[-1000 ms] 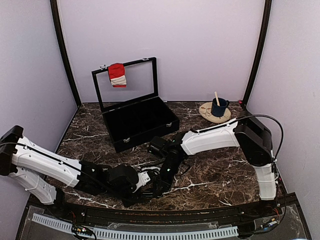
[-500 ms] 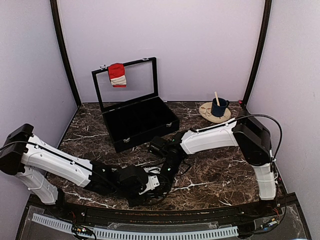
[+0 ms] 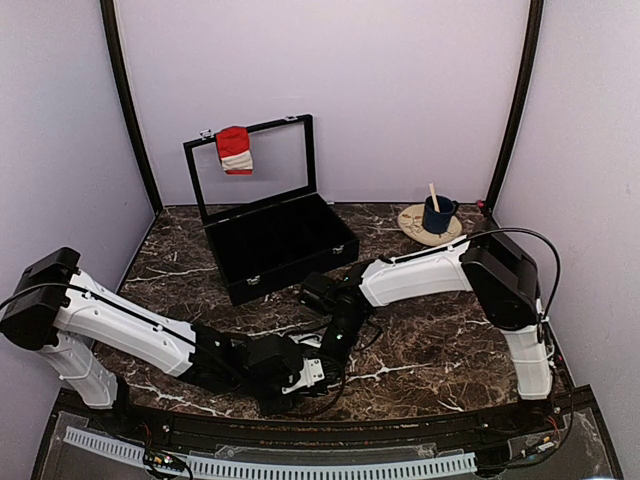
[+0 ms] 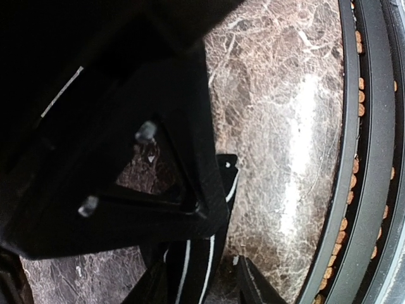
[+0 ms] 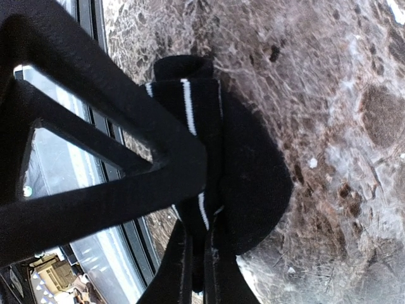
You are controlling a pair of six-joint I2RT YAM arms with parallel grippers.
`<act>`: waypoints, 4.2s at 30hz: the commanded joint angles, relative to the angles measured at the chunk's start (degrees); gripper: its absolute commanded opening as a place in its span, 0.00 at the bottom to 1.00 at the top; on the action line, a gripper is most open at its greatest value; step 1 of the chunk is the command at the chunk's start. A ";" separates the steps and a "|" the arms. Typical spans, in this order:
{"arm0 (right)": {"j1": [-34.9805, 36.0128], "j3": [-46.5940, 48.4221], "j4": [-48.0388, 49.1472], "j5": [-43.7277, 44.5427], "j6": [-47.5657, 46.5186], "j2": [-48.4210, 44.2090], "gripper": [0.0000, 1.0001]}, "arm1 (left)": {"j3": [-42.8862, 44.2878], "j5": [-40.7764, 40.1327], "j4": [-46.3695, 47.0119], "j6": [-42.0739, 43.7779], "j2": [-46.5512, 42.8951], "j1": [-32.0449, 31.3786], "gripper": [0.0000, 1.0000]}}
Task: Roll the socks
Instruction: Pick up the sock from the corner of the board.
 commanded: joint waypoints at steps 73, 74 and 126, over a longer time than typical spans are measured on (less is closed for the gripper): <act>-6.19 -9.36 5.10 0.44 4.97 -5.79 0.29 | 3.10 7.80 -4.96 -1.02 10.01 1.58 0.00; -6.27 -9.62 5.32 0.69 5.10 -6.14 0.30 | 3.11 7.70 -5.07 -1.36 9.97 1.58 0.00; -9.87 -17.78 17.20 11.13 13.50 -18.14 0.35 | 20.23 -7.22 -21.77 -12.75 -2.57 21.38 0.00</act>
